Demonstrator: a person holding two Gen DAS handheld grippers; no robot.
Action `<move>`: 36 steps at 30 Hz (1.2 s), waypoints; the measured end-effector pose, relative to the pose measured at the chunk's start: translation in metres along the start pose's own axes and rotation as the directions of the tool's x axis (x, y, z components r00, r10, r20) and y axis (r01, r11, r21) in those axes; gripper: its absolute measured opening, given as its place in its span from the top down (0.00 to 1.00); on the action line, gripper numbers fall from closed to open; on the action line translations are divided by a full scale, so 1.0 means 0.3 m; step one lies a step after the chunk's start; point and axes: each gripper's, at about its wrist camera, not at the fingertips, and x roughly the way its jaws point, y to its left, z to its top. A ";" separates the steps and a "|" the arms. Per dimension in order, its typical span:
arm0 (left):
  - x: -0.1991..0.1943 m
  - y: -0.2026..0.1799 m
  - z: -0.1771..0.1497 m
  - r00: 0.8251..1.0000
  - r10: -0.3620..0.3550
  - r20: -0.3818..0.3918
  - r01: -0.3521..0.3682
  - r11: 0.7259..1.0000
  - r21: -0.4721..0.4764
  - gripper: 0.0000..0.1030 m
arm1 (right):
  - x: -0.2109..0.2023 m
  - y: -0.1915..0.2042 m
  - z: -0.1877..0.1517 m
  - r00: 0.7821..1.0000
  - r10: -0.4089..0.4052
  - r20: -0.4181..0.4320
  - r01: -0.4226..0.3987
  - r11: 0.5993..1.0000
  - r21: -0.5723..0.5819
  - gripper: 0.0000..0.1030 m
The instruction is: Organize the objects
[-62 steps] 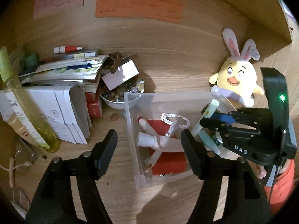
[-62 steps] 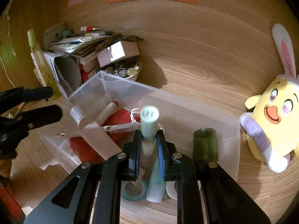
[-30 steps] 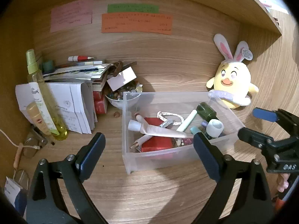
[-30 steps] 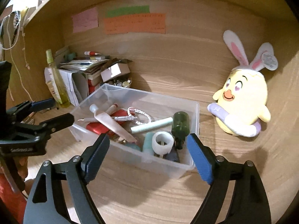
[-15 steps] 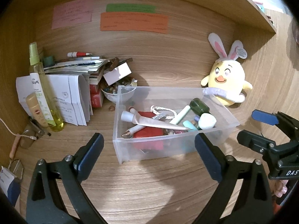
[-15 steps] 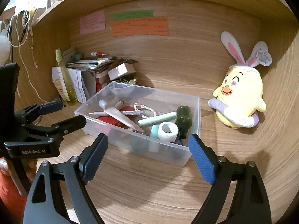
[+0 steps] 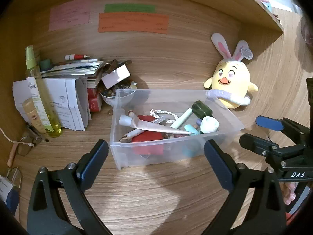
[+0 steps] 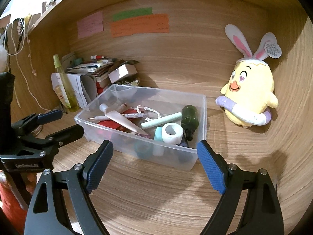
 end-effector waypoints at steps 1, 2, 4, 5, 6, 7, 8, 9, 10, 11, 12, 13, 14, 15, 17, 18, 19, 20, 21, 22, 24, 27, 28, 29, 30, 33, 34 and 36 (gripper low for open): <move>-0.001 -0.003 -0.001 1.000 0.001 0.000 -0.001 1.000 0.002 0.03 | 0.001 0.000 -0.002 1.000 0.002 -0.002 -0.002 1.000 0.000 0.17; 0.000 -0.005 -0.001 1.000 0.000 0.001 0.000 1.000 0.003 0.03 | 0.001 0.000 -0.003 1.000 0.004 -0.003 -0.004 1.000 0.001 0.17; 0.001 -0.007 -0.002 1.000 0.000 0.000 0.000 1.000 0.004 0.03 | 0.002 -0.001 -0.005 1.000 0.005 -0.004 -0.005 1.000 0.001 0.17; 0.001 -0.007 -0.002 1.000 -0.001 0.000 0.001 1.000 0.004 0.03 | 0.002 -0.001 -0.005 1.000 0.005 -0.005 -0.005 1.000 0.001 0.17; 0.001 -0.008 -0.002 1.000 -0.003 -0.001 0.003 1.000 0.004 0.03 | 0.002 -0.001 -0.007 1.000 0.005 -0.006 -0.005 1.000 0.002 0.17; 0.002 -0.009 -0.004 1.000 -0.004 -0.003 0.004 1.000 0.004 0.03 | 0.003 -0.001 -0.007 1.000 0.006 -0.007 -0.006 1.000 0.002 0.17; 0.003 -0.010 -0.004 1.000 -0.004 -0.004 0.004 1.000 0.004 0.03 | 0.004 -0.001 -0.007 1.000 0.006 -0.008 -0.006 1.000 0.002 0.17; 0.004 -0.011 -0.005 1.000 -0.005 -0.005 0.005 1.000 0.004 0.03 | 0.005 -0.002 -0.007 1.000 0.006 -0.008 -0.006 1.000 0.002 0.17; 0.003 -0.012 -0.006 1.000 -0.005 -0.006 0.005 1.000 0.005 0.03 | 0.005 -0.002 -0.007 1.000 0.007 -0.008 -0.007 1.000 0.002 0.17; 0.003 -0.012 -0.006 1.000 -0.005 -0.006 0.005 1.000 0.005 0.03 | 0.004 -0.002 -0.007 1.000 0.008 -0.007 -0.008 1.000 0.002 0.17; 0.002 -0.012 -0.006 1.000 -0.005 -0.005 0.005 1.000 0.005 0.03 | 0.006 -0.002 -0.007 1.000 0.010 -0.007 -0.010 1.000 0.002 0.17; 0.002 -0.011 -0.006 1.000 -0.006 -0.005 0.006 1.000 0.005 0.03 | 0.007 -0.002 -0.007 1.000 0.011 -0.008 -0.011 1.000 0.002 0.17; 0.002 -0.011 -0.007 1.000 -0.006 -0.005 0.006 1.000 0.005 0.03 | 0.008 -0.001 -0.007 1.000 0.011 -0.009 -0.011 1.000 0.000 0.17; 0.002 -0.011 -0.006 1.000 -0.006 -0.006 0.006 1.000 0.005 0.03 | 0.009 0.000 -0.007 1.000 0.010 -0.009 -0.010 1.000 -0.002 0.17; 0.002 -0.011 -0.006 1.000 -0.006 -0.006 0.006 1.000 0.003 0.03 | 0.009 0.001 -0.006 1.000 0.008 -0.009 -0.008 1.000 -0.005 0.17; 0.001 -0.011 -0.006 1.000 -0.008 -0.006 0.008 1.000 0.001 0.03 | 0.009 0.000 -0.006 1.000 0.008 -0.009 -0.008 1.000 -0.005 0.17; 0.002 -0.010 -0.006 1.000 -0.009 -0.006 0.009 1.000 0.000 0.03 | 0.009 0.000 -0.005 1.000 0.009 -0.009 -0.009 1.000 -0.004 0.17; 0.001 -0.009 -0.007 1.000 -0.011 -0.006 0.011 1.000 -0.002 0.03 | 0.009 0.000 -0.006 1.000 0.008 -0.010 -0.008 1.000 -0.004 0.17; 0.000 -0.010 -0.006 1.000 -0.014 -0.005 0.014 1.000 -0.005 0.03 | 0.009 0.000 -0.006 1.000 0.008 -0.010 -0.008 1.000 -0.004 0.17; -0.001 -0.008 -0.006 1.000 -0.017 -0.006 0.017 1.000 -0.009 0.03 | 0.010 0.000 -0.005 1.000 0.008 -0.010 -0.008 1.000 -0.003 0.17; -0.001 -0.006 -0.005 1.000 -0.022 -0.007 0.022 1.000 -0.015 0.03 | 0.011 -0.002 -0.004 1.000 0.009 -0.011 -0.009 1.000 0.001 0.17; -0.002 -0.006 -0.002 1.000 -0.024 -0.006 0.024 1.000 -0.017 0.03 | 0.013 -0.004 -0.004 1.000 0.009 -0.012 -0.009 1.000 0.002 0.17; -0.002 -0.008 -0.002 1.000 -0.024 -0.005 0.024 1.000 -0.015 0.03 | 0.014 -0.005 -0.005 1.000 0.008 -0.012 -0.008 1.000 0.003 0.17; -0.002 -0.007 0.000 1.000 -0.023 -0.005 0.023 1.000 -0.014 0.03 | 0.016 -0.008 -0.004 1.000 0.007 -0.012 -0.007 1.000 0.004 0.17; -0.002 -0.008 0.000 1.000 -0.022 -0.004 0.022 1.000 -0.013 0.03 | 0.018 -0.012 -0.003 1.000 0.007 -0.013 -0.007 1.000 0.006 0.17; -0.001 -0.009 0.000 1.000 -0.023 -0.004 0.023 1.000 -0.014 0.03 | 0.024 -0.021 -0.002 1.000 0.007 -0.015 -0.007 1.000 0.010 0.17; 0.000 -0.009 0.000 1.000 -0.023 -0.006 0.023 1.000 -0.015 0.03 | 0.025 -0.022 -0.002 1.000 0.008 -0.016 -0.008 1.000 0.012 0.17; 0.000 -0.011 0.000 1.000 -0.023 -0.006 0.023 1.000 -0.014 0.03 | 0.028 -0.024 -0.002 1.000 0.012 -0.017 -0.011 1.000 0.016 0.17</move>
